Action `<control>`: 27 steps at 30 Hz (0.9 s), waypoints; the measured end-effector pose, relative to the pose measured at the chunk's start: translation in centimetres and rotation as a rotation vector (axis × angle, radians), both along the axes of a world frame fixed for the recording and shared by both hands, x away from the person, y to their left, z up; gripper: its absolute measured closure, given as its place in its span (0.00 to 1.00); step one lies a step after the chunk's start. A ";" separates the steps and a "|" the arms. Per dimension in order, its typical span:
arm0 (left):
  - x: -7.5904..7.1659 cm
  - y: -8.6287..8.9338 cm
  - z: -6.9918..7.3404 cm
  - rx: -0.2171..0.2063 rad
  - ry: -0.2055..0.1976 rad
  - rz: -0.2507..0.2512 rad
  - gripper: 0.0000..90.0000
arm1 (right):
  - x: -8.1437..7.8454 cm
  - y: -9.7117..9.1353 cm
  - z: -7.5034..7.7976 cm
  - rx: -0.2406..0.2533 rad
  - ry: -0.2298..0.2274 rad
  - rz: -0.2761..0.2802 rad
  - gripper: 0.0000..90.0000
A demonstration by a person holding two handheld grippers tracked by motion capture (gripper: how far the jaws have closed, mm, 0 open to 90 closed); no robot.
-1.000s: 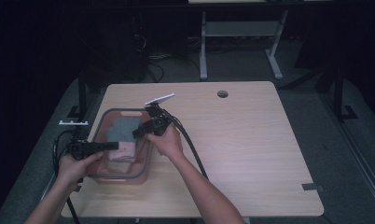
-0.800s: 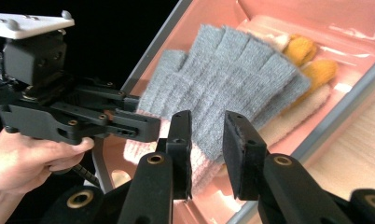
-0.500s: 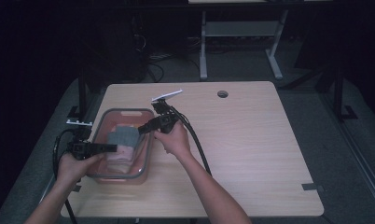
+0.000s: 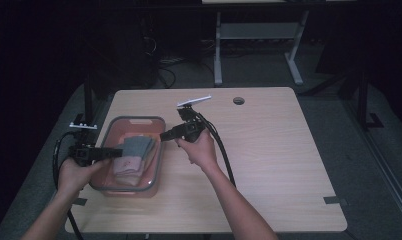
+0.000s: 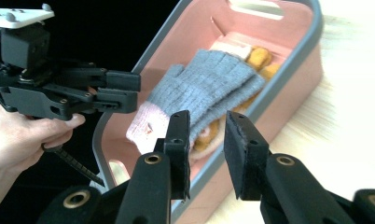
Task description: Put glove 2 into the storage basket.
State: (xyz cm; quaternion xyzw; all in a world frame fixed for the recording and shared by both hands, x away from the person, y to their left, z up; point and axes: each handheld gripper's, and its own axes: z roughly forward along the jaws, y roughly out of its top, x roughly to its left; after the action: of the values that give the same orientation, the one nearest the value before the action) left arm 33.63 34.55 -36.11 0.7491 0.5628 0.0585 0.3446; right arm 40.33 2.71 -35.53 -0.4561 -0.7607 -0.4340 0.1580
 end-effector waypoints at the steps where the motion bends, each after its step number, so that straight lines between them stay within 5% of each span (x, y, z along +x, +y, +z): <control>1: 0.0 -0.1 0.1 -0.007 -0.004 -0.002 0.57 | 0.0 -0.3 0.0 -0.003 -0.001 -0.002 0.78; 27: 0.0 -5.0 2.5 -0.112 -0.077 -0.114 0.45 | -0.9 -7.6 -0.5 -0.041 -0.009 -0.098 0.66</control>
State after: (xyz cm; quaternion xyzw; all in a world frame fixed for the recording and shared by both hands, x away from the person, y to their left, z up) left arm 33.62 29.56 -33.57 0.7567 0.5080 0.0358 0.4100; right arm 39.43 -4.91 -35.98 -0.4939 -0.7469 -0.4277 0.1238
